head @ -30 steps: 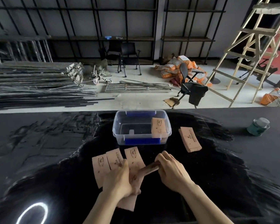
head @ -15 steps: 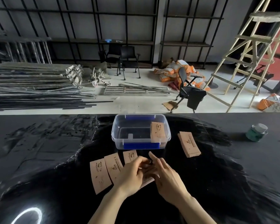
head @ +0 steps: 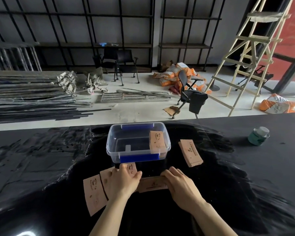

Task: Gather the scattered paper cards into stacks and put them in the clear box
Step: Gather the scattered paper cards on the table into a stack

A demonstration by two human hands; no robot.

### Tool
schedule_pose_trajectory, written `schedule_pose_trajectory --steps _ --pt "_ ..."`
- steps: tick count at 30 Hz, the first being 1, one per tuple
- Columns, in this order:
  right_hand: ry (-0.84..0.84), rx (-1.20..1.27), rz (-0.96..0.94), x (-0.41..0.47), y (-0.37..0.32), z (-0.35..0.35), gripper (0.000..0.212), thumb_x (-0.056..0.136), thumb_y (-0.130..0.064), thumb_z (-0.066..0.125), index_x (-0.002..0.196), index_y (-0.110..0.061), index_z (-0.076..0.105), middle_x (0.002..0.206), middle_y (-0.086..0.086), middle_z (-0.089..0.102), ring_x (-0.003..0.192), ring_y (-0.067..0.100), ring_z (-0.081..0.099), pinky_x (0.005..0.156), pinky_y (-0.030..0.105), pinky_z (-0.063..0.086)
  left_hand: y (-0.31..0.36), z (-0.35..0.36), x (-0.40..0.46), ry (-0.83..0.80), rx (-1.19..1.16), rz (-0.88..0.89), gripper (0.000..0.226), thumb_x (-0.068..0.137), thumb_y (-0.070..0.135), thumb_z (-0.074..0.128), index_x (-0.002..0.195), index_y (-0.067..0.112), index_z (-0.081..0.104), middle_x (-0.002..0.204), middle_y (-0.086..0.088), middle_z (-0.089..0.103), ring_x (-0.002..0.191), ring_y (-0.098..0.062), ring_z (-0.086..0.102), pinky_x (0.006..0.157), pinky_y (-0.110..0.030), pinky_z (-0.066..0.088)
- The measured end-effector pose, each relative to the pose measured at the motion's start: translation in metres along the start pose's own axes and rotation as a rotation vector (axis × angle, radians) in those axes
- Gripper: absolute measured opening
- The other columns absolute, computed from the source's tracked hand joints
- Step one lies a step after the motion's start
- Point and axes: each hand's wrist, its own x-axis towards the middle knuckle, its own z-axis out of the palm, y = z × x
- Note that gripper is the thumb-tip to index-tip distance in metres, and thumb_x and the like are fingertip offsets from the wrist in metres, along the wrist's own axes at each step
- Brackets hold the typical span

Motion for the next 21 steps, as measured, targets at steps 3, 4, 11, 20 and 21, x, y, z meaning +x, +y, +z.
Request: schedule_pose_trajectory --steps 3,4,11,20,21 --pt "-0.025 -0.012 -0.019 0.0 0.009 -0.006 0.02 0.105 -0.025 0.055 0.122 -0.036 0.054 0.117 -0.011 0.055 0.104 0.013 0.056 0.072 0.026 0.046 0.0 -0.001 0.006 -0.041 -0.07 -0.092 0.062 0.078 0.04 0.083 0.131 0.028 0.053 0.123 0.0 0.064 0.105 -0.023 0.064 0.088 -0.037 0.057" --pt "-0.035 -0.022 -0.026 0.0 0.012 -0.009 0.021 0.105 -0.025 0.056 0.122 -0.037 0.054 0.118 -0.011 0.054 0.105 0.013 0.055 0.073 0.025 0.043 -0.001 0.001 0.005 -0.022 -0.055 -0.109 0.062 0.079 0.027 0.081 0.133 0.026 0.051 0.125 -0.002 0.063 0.104 -0.023 0.064 0.084 -0.036 0.057" --pt "-0.047 -0.019 -0.013 -0.001 0.021 -0.013 0.021 0.105 -0.028 0.056 0.123 -0.039 0.053 0.121 -0.011 0.054 0.106 0.011 0.055 0.072 0.021 0.038 -0.006 0.014 0.0 0.069 0.149 -0.012 0.07 0.076 0.013 0.065 0.137 0.03 0.036 0.119 -0.001 0.069 0.122 -0.028 0.053 0.1 -0.041 0.044" --pt "-0.04 0.001 0.009 0.002 0.019 -0.008 0.021 0.105 -0.029 0.057 0.124 -0.037 0.054 0.121 -0.01 0.056 0.106 0.012 0.057 0.072 0.021 0.041 0.0 0.017 -0.016 0.042 0.256 0.155 0.074 0.073 0.028 0.078 0.139 0.033 0.044 0.13 0.006 0.063 0.13 -0.023 0.05 0.112 -0.041 0.039" --pt "-0.041 0.003 0.009 0.002 0.02 -0.009 0.021 0.104 -0.029 0.057 0.124 -0.037 0.055 0.121 -0.01 0.056 0.107 0.012 0.056 0.074 0.022 0.043 0.0 0.018 -0.017 0.049 0.234 0.18 0.073 0.072 0.022 0.078 0.136 0.034 0.046 0.128 0.008 0.063 0.128 -0.021 0.051 0.111 -0.04 0.039"
